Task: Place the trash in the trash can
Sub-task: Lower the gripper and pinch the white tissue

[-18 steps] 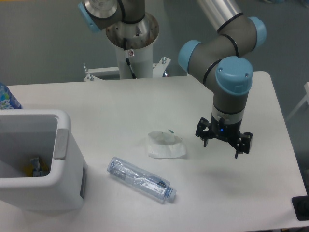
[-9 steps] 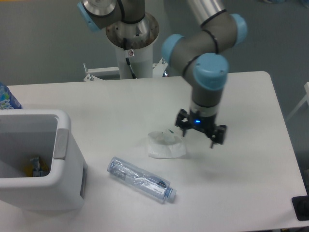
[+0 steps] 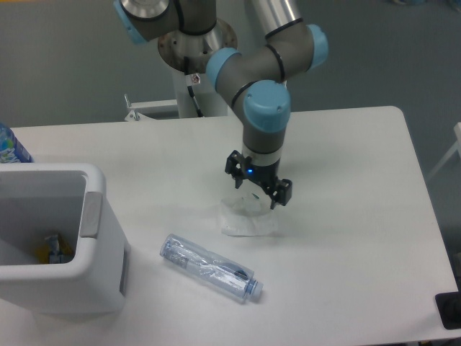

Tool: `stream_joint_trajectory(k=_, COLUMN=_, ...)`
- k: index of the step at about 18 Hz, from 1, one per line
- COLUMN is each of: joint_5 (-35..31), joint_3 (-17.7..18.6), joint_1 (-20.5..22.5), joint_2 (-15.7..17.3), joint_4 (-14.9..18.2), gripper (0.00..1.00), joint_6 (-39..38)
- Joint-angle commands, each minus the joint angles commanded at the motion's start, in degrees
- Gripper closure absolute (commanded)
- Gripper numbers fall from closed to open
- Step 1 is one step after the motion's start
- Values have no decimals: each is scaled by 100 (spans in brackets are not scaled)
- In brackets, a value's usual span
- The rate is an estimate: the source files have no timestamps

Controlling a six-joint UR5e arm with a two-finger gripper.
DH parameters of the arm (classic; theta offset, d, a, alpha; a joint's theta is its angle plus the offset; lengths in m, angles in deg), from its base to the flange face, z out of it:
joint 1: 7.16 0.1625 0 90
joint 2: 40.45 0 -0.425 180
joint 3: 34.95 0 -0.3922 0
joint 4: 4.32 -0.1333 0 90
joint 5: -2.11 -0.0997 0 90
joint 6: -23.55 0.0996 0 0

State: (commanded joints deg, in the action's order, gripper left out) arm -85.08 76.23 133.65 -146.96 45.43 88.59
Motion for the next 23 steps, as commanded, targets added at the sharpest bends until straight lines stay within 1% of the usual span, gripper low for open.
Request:
stream_joint_trajectory(k=3, joint_5=0, joint_3=175, joint_1=-36, joint_2=-63, joint_4=-272, gripper=0, joint_6=-1)
stream_joint_trajectory(k=8, joint_5=0, joint_3=229, joint_1=-36, joint_2=-63, joint_4=-299, gripper=0, joint_6=8)
stream_joint_trajectory(k=9, joint_5=0, joint_3=220, joint_1=-36, joint_2=-63, joint_4=-299, gripper=3, joint_6=26)
stream_joint_trajectory(k=10, joint_5=0, joint_3=202, joint_1=-36, joint_2=-63, joint_4=-290, gripper=19, joint_6=69)
stream_joint_trajectory(k=11, joint_5=9, joint_3=176, joint_1=-27, joint_2=-54, joint_4=-282, gripper=40, joint_6=139)
stream_joint_trajectory(k=13, joint_5=9, joint_3=167, joint_1=-27, joint_2=-45, joint_4=-273, gripper=77, joint_6=298)
stream_joint_trajectory(k=14, joint_5=17, joint_3=167, joint_1=-18, joint_2=-45, joint_4=-273, gripper=93, joint_6=298)
stream_joint_trajectory(k=15, joint_5=17, joint_3=167, joint_1=-18, joint_2=-45, joint_4=-282, gripper=100, joint_6=281)
stream_joint_trajectory(k=17, joint_5=44, joint_3=141, joint_1=8, joint_2=-36, joint_4=-264, gripper=100, joint_6=298)
stream_joint_trajectory(k=21, joint_5=70, joint_3=-70, joint_1=236, joint_2=8, joint_4=25, gripper=100, joint_6=307)
stream_joint_trajectory(k=23, joint_5=131, joint_3=-166, joint_1=289, joint_2=16, joint_4=87, gripper=100, joint_6=307)
